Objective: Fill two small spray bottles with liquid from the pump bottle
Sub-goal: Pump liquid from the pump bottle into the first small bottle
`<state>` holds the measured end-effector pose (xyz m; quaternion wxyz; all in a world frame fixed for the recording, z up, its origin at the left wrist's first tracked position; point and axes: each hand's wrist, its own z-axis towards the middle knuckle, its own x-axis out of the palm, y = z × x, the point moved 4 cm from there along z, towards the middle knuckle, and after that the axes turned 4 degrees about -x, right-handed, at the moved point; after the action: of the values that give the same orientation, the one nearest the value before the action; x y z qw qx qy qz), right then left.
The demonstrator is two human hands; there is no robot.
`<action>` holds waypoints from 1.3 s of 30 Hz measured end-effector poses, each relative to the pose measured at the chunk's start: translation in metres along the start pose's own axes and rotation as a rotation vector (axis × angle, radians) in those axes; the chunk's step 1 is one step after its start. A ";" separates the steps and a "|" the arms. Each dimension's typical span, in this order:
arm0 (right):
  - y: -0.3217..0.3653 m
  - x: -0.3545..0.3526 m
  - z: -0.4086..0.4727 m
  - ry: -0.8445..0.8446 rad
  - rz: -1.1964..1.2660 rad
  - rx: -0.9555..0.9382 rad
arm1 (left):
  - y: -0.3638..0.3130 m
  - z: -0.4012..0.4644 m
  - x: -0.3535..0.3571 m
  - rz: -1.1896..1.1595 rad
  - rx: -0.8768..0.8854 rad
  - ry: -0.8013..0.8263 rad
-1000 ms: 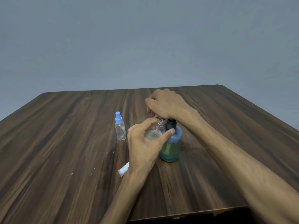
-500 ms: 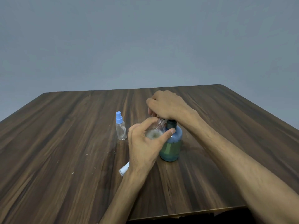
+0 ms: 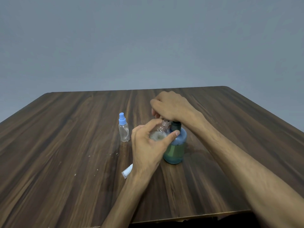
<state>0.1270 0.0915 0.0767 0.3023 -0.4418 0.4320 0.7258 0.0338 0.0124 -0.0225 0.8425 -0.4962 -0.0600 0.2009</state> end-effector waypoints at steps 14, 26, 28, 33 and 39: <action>0.004 -0.010 -0.001 -0.105 0.025 -0.034 | 0.005 -0.001 0.000 0.013 -0.014 -0.005; 0.003 0.002 -0.001 0.065 0.013 0.009 | -0.001 0.001 -0.001 -0.003 -0.008 -0.003; 0.004 0.000 0.000 0.048 0.007 0.003 | 0.000 0.001 -0.001 0.004 -0.009 0.000; 0.003 -0.003 0.000 -0.013 0.019 -0.008 | 0.000 0.000 -0.001 0.010 -0.004 -0.002; 0.005 -0.008 -0.002 -0.123 0.020 -0.029 | 0.001 -0.002 -0.002 0.012 0.010 -0.009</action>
<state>0.1271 0.0870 0.0855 0.3146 -0.3962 0.4063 0.7609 0.0322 0.0108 -0.0242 0.8436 -0.4913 -0.0600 0.2083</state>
